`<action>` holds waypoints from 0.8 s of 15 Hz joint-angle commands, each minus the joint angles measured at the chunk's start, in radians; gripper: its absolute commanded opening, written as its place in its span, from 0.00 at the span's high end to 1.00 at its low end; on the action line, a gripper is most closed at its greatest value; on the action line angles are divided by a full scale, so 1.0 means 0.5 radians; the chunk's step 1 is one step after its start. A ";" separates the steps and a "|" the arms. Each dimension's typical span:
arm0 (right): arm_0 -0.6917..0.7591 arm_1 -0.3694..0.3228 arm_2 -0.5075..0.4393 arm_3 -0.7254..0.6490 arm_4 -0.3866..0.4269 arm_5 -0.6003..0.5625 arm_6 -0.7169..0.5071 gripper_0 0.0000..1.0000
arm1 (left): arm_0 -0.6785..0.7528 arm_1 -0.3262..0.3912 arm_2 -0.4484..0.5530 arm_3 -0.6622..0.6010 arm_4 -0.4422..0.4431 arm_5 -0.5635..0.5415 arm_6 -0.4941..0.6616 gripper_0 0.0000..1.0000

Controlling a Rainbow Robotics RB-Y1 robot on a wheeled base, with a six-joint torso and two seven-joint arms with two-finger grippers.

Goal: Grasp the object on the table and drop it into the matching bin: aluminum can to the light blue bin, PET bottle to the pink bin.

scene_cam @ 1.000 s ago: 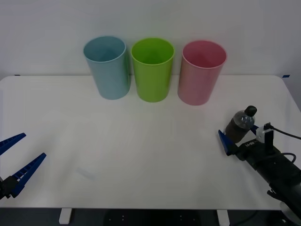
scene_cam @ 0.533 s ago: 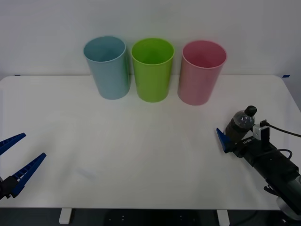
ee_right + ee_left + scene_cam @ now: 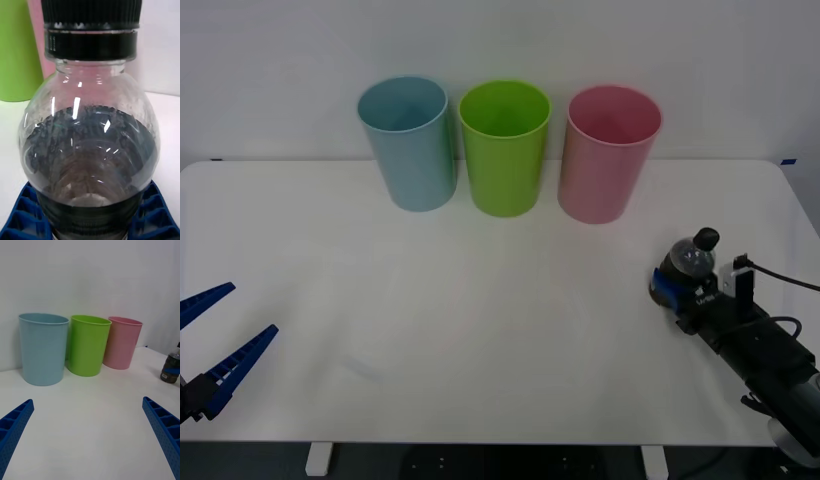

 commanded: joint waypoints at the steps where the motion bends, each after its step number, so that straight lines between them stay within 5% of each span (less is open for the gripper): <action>1: 0.025 0.000 -0.026 -0.038 -0.007 -0.051 -0.016 1.00 | 0.000 0.000 0.000 0.000 0.000 0.000 0.000 0.00; 7: 0.304 -0.006 0.023 -0.458 -0.120 -0.024 -0.115 1.00 | 0.000 0.000 0.000 0.000 0.000 0.000 0.000 0.00; 12: 0.473 -0.046 0.060 -0.826 -0.139 0.004 -0.520 1.00 | 0.000 0.000 0.000 0.000 0.000 0.000 0.000 0.00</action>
